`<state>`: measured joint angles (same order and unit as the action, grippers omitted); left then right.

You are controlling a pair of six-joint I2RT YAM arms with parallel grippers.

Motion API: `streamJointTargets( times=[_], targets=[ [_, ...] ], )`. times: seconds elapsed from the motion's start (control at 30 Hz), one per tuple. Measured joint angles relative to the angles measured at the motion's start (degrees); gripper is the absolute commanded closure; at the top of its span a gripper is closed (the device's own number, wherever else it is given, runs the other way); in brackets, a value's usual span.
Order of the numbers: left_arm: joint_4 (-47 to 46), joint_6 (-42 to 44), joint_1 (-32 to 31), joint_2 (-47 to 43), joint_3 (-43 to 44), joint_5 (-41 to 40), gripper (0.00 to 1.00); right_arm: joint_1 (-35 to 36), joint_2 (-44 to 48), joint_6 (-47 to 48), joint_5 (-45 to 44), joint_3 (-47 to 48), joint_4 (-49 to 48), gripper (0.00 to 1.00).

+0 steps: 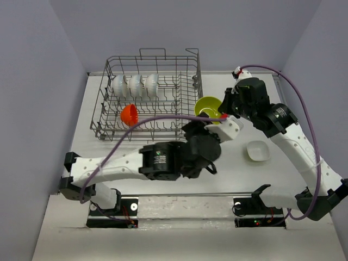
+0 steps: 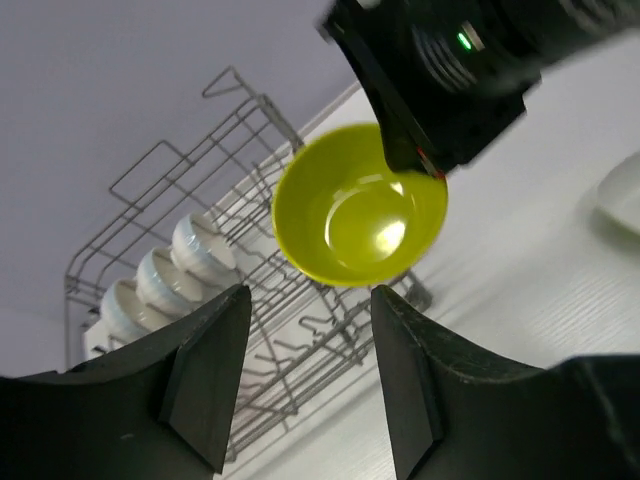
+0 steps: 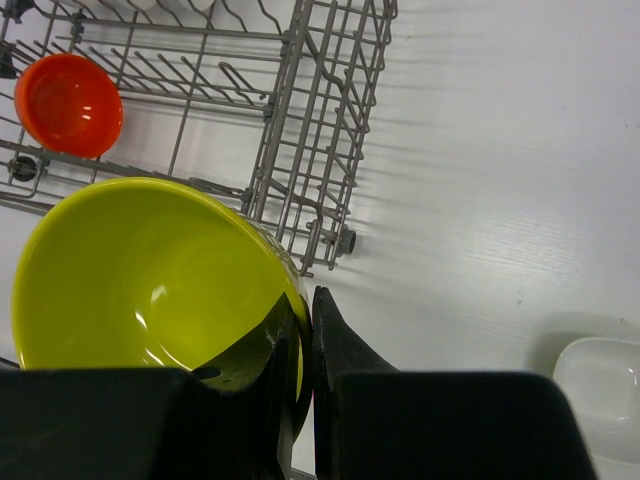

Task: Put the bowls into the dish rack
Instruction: Pass from the right arm to the left

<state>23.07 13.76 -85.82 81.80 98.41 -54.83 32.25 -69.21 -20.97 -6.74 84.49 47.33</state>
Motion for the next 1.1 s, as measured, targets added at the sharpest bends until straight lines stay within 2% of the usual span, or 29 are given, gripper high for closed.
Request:
streamJointTargets(
  times=[0.17,0.27,0.53,0.8,1.1],
  targets=[
    [8.0,0.5,-4.7,11.2,0.0,-10.4,0.37,0.0,-2.0,-0.3,-0.8,3.1,2.3,0.99],
    [11.8,0.9,-5.9,16.0,-0.1,-14.2,0.41,0.0,-2.7,-0.3,-1.3,5.1,3.7,0.99],
    [13.4,5.1,-6.5,18.5,2.5,-23.7,0.44,0.0,-3.4,-0.4,-1.8,6.4,5.2,0.99],
    [15.6,5.1,-6.6,20.8,5.4,-26.2,0.44,0.0,-4.7,-0.2,-1.8,8.2,7.4,0.99],
    [15.9,5.5,-6.7,20.9,5.5,-22.3,0.44,0.0,-6.9,0.1,-1.5,11.2,8.8,0.99]
  ],
)
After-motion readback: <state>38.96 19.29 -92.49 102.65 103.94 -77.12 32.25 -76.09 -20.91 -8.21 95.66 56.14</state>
